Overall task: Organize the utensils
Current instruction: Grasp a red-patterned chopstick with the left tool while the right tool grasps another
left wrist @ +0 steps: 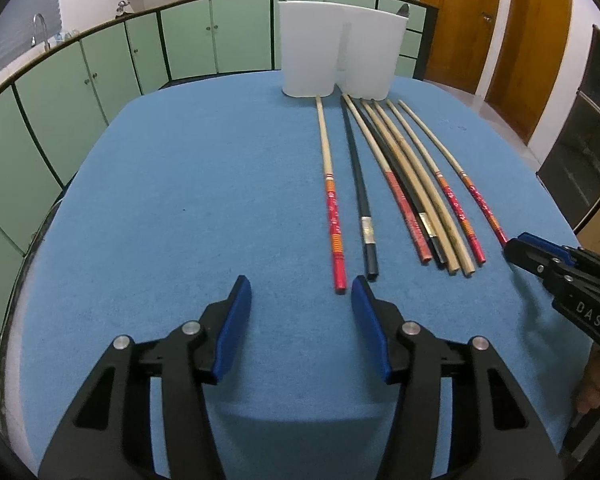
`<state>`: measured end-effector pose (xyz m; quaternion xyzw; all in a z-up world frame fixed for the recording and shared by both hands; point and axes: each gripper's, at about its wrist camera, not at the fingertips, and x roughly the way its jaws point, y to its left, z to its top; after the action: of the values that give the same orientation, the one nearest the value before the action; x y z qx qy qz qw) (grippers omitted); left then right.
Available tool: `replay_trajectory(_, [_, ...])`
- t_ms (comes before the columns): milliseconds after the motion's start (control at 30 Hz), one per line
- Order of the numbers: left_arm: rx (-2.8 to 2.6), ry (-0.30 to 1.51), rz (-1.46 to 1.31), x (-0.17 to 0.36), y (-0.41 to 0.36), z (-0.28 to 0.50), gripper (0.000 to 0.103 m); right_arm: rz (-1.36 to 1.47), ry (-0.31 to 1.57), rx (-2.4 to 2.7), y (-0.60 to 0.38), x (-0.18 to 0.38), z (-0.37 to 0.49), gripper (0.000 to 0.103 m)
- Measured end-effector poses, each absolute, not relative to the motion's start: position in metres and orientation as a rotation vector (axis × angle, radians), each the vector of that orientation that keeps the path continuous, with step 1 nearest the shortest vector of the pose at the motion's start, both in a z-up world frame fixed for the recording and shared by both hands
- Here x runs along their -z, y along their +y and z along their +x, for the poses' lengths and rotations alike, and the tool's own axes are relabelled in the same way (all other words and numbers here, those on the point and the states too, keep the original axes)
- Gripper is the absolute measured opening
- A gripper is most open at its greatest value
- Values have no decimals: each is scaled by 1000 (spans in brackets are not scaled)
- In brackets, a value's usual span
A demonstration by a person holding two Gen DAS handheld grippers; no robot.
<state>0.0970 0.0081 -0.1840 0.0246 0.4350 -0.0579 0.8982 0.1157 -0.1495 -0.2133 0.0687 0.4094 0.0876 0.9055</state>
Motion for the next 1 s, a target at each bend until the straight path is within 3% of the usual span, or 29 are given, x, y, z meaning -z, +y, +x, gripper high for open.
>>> replay_trajectory(200, [131,894,64,186,1,100,43,131,846,-186,-148,214,116,23])
replay_trajectory(400, [136,889,64,186,0,100,21,105,854,-186,-142,215,118,22])
replay_trajectory(433, [134,889,62,186,1,100,15,100,855,-178,-142,215,118,21])
replay_trajectory(500, [134,891,57,186,1,101,5,98,856,-177,-142,215,118,6])
replay_trajectory(767, [127,863,74,174,3,95,5,31,812,-158,-143,201,111,5])
replay_trajectory(1000, [112,718,186,117,-6,77,5,-7,707,-174,-157,147,100,5])
